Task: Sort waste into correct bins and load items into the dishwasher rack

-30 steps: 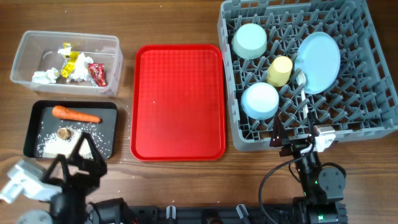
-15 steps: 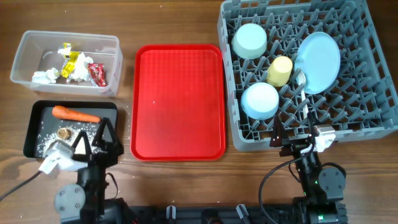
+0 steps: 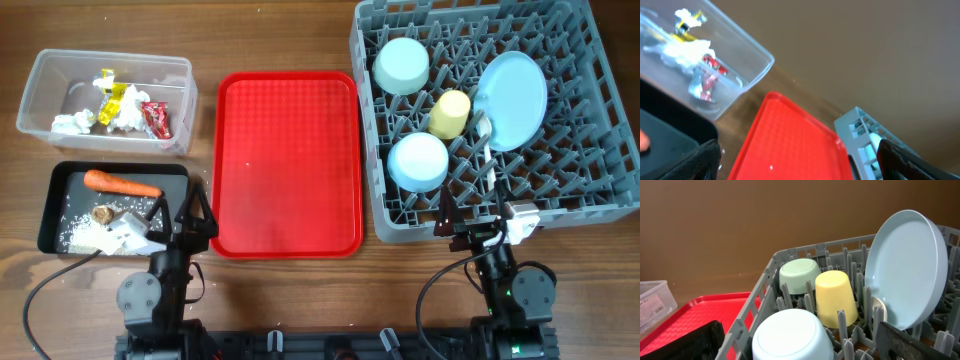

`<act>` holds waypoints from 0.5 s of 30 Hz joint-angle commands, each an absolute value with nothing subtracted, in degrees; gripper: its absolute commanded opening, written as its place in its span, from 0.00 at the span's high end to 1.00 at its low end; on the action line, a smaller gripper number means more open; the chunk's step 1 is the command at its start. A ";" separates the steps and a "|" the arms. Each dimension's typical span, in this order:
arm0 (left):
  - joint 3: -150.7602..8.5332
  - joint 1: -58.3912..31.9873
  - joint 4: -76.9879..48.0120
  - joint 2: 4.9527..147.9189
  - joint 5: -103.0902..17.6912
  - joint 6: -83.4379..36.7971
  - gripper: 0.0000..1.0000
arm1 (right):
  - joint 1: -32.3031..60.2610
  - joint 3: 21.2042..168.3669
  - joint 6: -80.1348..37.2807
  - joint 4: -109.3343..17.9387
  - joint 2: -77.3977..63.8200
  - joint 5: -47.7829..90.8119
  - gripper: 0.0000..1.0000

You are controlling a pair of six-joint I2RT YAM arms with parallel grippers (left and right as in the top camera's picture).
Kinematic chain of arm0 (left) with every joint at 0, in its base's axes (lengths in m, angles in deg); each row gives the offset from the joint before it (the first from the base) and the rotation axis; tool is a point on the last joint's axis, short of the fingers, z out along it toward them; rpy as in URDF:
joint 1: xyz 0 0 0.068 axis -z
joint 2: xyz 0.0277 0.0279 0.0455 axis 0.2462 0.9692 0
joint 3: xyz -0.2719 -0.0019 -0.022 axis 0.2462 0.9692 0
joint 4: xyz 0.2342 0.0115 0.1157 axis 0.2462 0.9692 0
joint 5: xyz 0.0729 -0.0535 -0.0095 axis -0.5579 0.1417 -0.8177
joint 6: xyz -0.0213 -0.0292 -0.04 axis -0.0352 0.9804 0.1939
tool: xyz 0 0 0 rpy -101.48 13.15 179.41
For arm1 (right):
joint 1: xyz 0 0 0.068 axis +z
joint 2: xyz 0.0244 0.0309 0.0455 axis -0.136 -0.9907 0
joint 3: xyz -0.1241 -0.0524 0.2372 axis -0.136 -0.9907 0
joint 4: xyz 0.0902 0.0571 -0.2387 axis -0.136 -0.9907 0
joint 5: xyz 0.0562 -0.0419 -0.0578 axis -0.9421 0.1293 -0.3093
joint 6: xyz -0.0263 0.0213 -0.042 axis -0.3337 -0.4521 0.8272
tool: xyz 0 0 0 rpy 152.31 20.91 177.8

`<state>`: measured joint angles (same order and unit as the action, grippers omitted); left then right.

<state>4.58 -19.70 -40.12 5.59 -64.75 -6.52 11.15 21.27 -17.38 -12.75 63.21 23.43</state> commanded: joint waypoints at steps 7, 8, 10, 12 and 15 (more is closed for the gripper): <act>6.59 -14.81 -40.53 5.00 -68.97 -25.36 0.00 | 11.39 21.20 -18.19 -12.60 63.71 24.26 0.00; 6.59 -14.79 -40.53 5.00 -69.17 -28.82 0.00 | 11.39 21.20 -18.19 -12.60 63.71 24.26 0.00; 6.59 -14.79 -40.57 5.00 -70.87 -29.36 0.00 | 11.39 21.20 -18.19 -12.60 63.71 24.26 0.00; 6.59 -14.76 -40.57 4.97 -71.29 -29.39 0.00 | 11.39 21.20 -18.19 -12.60 63.71 24.26 0.00; 6.59 -14.76 -40.57 5.00 -71.27 -29.34 0.00 | 11.39 21.20 -18.19 -12.60 63.71 24.26 0.00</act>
